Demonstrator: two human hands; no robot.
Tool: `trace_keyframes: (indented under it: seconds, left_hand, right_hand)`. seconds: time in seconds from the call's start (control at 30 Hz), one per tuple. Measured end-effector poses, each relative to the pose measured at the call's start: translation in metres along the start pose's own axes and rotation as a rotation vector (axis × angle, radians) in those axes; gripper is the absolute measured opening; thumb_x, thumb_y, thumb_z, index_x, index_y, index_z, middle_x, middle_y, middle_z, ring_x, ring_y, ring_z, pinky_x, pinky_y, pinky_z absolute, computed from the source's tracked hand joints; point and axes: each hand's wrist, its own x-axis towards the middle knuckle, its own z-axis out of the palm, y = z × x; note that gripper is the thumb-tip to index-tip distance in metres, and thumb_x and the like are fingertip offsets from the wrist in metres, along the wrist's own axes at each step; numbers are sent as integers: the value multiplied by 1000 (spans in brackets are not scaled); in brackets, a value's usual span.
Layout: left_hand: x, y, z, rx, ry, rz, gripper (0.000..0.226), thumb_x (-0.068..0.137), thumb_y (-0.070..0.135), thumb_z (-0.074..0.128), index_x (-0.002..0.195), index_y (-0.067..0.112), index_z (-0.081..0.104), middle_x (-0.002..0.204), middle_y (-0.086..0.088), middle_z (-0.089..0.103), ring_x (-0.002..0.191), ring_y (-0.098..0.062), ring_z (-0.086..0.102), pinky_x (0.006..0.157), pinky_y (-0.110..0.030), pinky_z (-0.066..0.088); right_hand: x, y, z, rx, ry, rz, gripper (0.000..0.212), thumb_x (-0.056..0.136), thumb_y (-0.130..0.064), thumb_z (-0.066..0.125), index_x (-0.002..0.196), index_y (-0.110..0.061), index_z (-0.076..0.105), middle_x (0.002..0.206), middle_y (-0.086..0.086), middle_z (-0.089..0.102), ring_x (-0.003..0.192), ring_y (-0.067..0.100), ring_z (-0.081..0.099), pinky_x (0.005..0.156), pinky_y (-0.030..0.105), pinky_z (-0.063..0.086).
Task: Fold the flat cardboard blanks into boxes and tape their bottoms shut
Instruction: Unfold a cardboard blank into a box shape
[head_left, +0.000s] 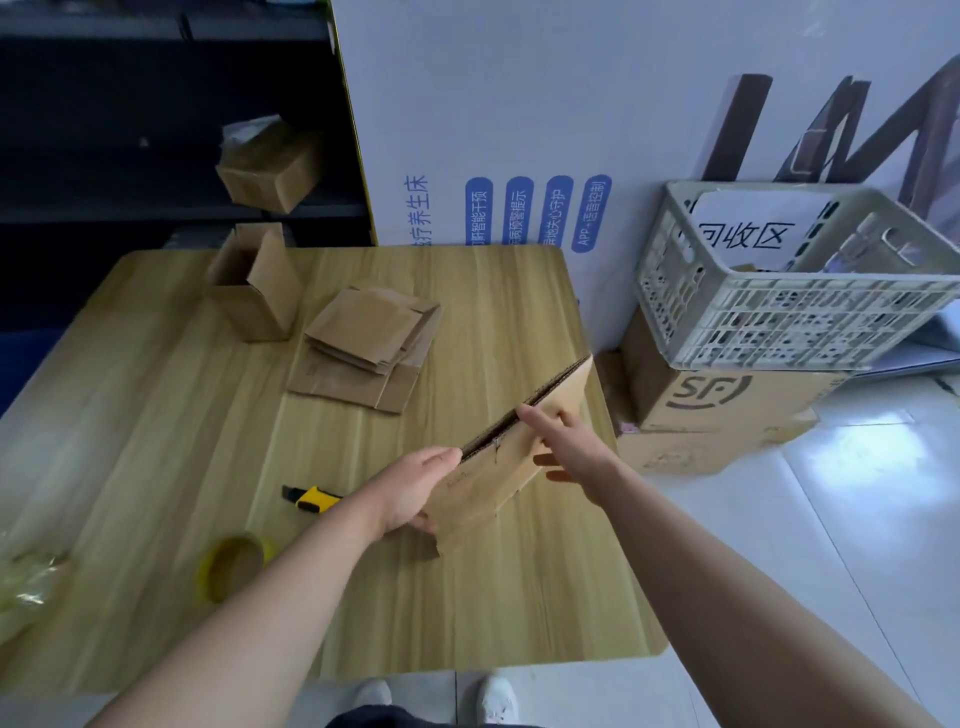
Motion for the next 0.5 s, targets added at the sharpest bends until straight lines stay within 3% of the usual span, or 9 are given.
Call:
trace_keyframes:
  seconds: [0.07, 0.17, 0.27, 0.33, 0.43, 0.5]
  left_hand:
    - [-1, 3, -4, -12, -35, -41, 36, 102, 40, 39, 128, 20, 53, 113, -12, 68, 91, -25, 66, 87, -46, 56]
    - [2, 2, -2, 32, 24, -27, 27, 103, 44, 34, 118, 28, 50, 109, -5, 63, 84, -26, 68, 83, -43, 58]
    - [5, 3, 3, 134, 162, 32, 34, 102, 48, 27, 85, 23, 43, 78, 0, 33, 69, -27, 69, 71, -39, 59]
    - [7, 6, 4, 127, 265, 32, 43, 103, 44, 23, 80, 12, 41, 72, -2, 25, 60, -28, 69, 53, -29, 54]
    - [5, 15, 5, 131, 422, 32, 45, 104, 39, 22, 82, 9, 47, 71, -3, 39, 60, -28, 70, 56, -32, 55]
    - [5, 23, 8, 154, 544, 30, 46, 104, 35, 22, 75, 9, 45, 73, -6, 50, 61, -30, 69, 46, -29, 50]
  right_hand:
    - [0, 0, -2, -10, -10, -1, 65, 83, -59, 62, 131, -18, 44, 111, -1, 57, 95, 22, 65, 87, 40, 53]
    - [-4, -5, -5, -1, -28, 3, 49, 88, -44, 62, 124, -13, 49, 102, 3, 61, 86, 24, 70, 81, 39, 57]
    - [-9, -19, -9, -18, -70, -2, 38, 89, -31, 59, 118, -8, 53, 95, 9, 65, 73, 23, 71, 67, 33, 57]
    - [-12, -28, -10, -110, -91, -29, 35, 88, -28, 57, 115, -6, 56, 88, 9, 66, 67, 23, 71, 61, 29, 55]
    - [-13, -37, -11, -214, -106, -72, 39, 87, -24, 56, 122, -6, 54, 96, 8, 63, 64, 21, 71, 55, 26, 52]
    - [-11, -39, -11, -241, -107, -101, 54, 86, -23, 56, 136, -8, 46, 109, 9, 63, 63, 19, 71, 52, 24, 50]
